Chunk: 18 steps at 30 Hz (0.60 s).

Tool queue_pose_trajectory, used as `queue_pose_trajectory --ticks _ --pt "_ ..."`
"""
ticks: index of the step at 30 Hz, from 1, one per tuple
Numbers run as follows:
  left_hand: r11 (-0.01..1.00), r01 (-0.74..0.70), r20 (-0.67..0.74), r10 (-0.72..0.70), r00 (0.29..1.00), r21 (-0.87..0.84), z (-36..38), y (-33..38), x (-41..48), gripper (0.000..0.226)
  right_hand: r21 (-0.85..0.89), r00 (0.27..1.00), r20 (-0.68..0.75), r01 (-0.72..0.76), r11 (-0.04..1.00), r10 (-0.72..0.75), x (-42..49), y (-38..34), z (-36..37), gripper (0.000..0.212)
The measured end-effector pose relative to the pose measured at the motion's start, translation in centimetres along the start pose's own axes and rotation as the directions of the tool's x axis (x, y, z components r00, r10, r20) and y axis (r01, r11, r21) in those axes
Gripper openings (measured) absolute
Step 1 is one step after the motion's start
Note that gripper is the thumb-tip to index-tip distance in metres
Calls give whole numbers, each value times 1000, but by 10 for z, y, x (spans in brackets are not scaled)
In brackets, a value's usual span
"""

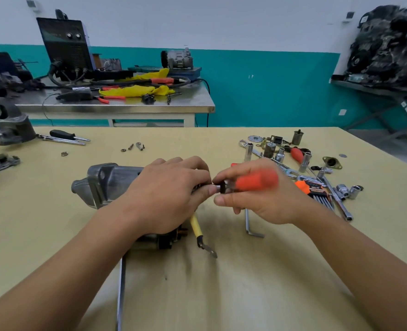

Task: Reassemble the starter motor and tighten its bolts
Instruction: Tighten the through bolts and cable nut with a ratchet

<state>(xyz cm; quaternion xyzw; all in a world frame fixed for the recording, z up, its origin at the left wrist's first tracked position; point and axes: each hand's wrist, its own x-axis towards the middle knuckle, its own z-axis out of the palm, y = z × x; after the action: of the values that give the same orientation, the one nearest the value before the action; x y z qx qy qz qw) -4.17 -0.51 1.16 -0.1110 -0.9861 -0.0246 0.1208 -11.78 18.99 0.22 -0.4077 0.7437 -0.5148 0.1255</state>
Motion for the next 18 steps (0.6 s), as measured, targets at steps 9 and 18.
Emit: queue_pose_trajectory --ticks 9,18 --pt "999 -29 -8 29 1000 -22 -2 0 0 48 172 977 -11 -207 963 212 3 2 4 34" --pt "999 -2 -30 0 1000 -48 -1 -1 -1 46 63 986 -37 -161 985 163 2 -1 7 41"
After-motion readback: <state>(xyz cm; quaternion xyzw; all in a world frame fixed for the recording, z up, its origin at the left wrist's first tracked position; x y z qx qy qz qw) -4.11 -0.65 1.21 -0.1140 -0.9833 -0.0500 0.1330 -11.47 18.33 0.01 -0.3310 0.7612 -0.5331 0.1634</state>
